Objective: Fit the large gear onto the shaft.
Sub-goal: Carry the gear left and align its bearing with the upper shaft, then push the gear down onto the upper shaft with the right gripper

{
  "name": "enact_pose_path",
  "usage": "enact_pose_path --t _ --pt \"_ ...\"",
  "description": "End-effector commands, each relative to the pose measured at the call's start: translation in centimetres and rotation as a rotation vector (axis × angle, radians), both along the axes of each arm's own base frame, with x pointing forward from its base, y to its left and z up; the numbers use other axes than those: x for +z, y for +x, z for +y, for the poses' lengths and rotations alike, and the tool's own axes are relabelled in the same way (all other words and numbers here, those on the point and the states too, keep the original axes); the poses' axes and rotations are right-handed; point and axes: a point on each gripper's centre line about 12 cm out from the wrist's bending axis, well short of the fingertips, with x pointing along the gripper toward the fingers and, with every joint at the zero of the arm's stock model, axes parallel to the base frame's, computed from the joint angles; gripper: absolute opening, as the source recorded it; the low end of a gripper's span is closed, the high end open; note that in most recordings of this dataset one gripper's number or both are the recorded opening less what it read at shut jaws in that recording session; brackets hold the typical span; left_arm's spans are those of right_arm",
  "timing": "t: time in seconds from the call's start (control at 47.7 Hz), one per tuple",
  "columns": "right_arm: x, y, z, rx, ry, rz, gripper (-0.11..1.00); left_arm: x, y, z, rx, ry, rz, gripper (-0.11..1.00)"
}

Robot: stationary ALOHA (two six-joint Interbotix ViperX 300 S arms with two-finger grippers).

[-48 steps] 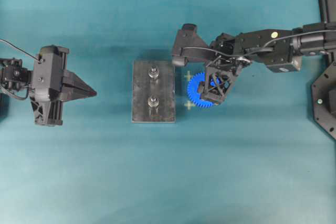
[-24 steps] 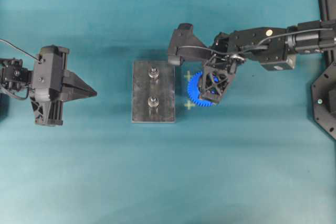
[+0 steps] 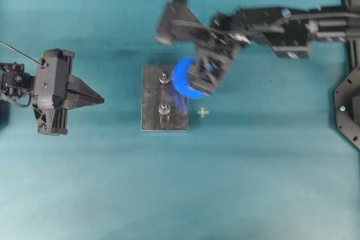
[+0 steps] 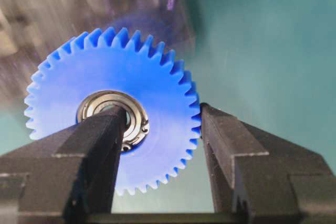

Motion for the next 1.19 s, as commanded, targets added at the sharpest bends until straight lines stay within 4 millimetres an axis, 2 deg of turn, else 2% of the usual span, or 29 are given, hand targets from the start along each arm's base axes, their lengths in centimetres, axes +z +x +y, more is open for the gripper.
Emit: enact_pose_path --t 0.0,0.168,0.335,1.174 --pt "2.4 1.9 -0.6 -0.007 -0.008 -0.05 0.48 0.9 0.6 -0.1 -0.004 0.001 -0.034 0.0" --pt "2.5 4.0 -1.1 -0.003 -0.001 -0.014 0.48 0.9 0.5 -0.1 -0.004 0.001 -0.034 0.0" --pt "2.0 5.1 -1.3 0.001 0.005 0.016 0.48 0.8 0.4 -0.2 -0.008 0.0 -0.029 0.0" --pt "1.6 5.5 -0.6 0.005 0.025 0.015 0.48 0.3 0.2 -0.2 -0.007 -0.001 -0.015 0.0"
